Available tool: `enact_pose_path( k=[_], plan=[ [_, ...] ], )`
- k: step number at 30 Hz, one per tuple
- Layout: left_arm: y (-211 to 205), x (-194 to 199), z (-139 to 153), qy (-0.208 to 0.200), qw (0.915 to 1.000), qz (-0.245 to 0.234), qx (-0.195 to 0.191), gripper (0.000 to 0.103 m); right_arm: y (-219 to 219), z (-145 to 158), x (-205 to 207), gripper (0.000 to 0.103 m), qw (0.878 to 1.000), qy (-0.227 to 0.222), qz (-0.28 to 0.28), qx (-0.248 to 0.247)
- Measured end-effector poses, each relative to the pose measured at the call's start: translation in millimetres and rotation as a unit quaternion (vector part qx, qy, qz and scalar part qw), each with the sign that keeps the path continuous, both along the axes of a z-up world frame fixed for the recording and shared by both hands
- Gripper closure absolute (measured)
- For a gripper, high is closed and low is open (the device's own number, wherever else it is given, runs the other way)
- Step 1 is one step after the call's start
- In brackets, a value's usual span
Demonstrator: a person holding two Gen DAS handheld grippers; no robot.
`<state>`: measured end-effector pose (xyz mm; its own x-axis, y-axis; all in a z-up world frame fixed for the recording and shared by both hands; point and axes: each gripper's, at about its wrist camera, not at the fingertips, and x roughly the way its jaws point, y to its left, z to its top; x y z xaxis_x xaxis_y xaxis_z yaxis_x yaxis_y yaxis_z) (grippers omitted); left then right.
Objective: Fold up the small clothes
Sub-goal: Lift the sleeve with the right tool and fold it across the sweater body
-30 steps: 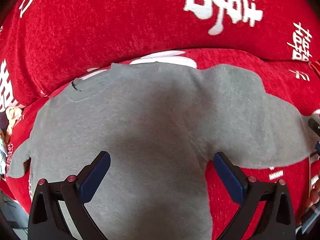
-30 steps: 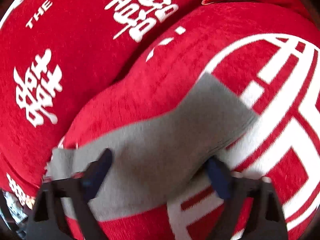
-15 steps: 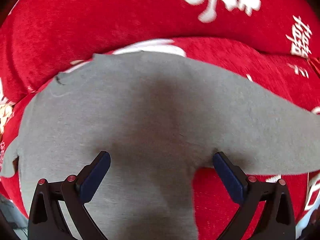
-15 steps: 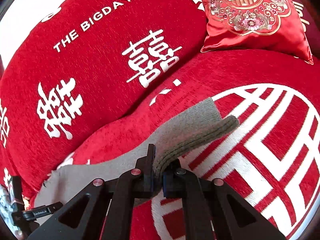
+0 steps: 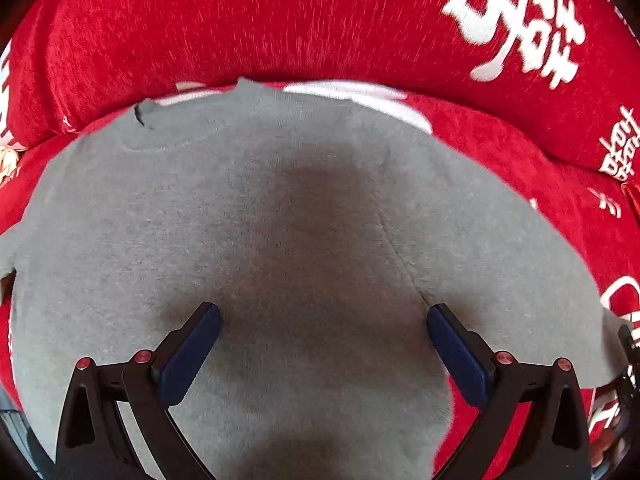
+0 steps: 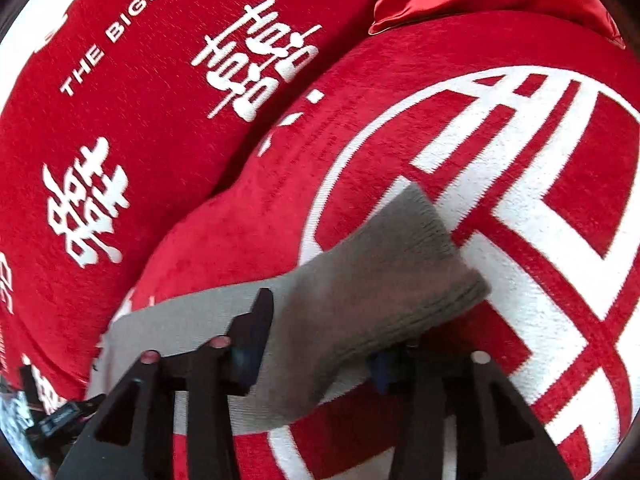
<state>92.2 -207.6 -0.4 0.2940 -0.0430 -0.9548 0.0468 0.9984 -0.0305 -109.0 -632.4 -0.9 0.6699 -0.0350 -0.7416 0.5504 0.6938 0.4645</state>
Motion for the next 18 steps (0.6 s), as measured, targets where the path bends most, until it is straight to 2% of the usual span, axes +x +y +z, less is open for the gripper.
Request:
enact_pose_path(
  k=[1, 4, 5, 8, 9, 11, 12, 14, 16, 18],
  plan=[
    [-5, -1, -3, -0.003, 0.9999, -0.01, 0.012, 0.0, 2, 2, 2, 0.056, 1.0, 0.002, 0.004, -0.004],
    [-17, -4, 1, -0.029, 0.9976, -0.043, 0.046, 0.0, 8, 9, 6, 0.096, 1.0, 0.014, 0.015, -0.017],
    [-18, -3, 2, -0.029, 0.9974, -0.047, 0.046, 0.0, 10, 13, 6, 0.096, 0.999, 0.015, 0.011, -0.028],
    [-4, -4, 9, -0.024, 0.9991, -0.029, -0.016, 0.0, 19, 37, 3, 0.096, 0.998, -0.004, 0.009, -0.054],
    [-2, -4, 7, -0.02, 0.9992, -0.024, -0.024, 0.0, 22, 45, 4, 0.096, 0.998, -0.007, 0.009, -0.064],
    [-12, -8, -4, -0.018, 0.999, -0.038, 0.015, 0.0, 30, 60, 8, 0.096, 0.997, -0.01, 0.012, -0.081],
    [-22, -13, 1, -0.047, 0.9962, -0.06, 0.042, 0.0, 35, 69, 11, 0.096, 0.996, -0.014, 0.016, -0.086],
    [-29, -17, 6, -0.053, 0.9935, -0.078, 0.064, 0.0, 46, 84, 15, 0.096, 0.995, -0.021, 0.026, -0.096],
    [-20, -15, 15, -0.049, 0.9956, -0.077, 0.023, 0.0, 64, 105, 19, 0.096, 0.992, -0.035, 0.039, -0.113],
    [-5, -17, 21, -0.052, 0.9968, -0.06, 0.001, 0.0, 84, 128, 23, 0.096, 0.989, -0.052, 0.055, -0.128]
  ],
)
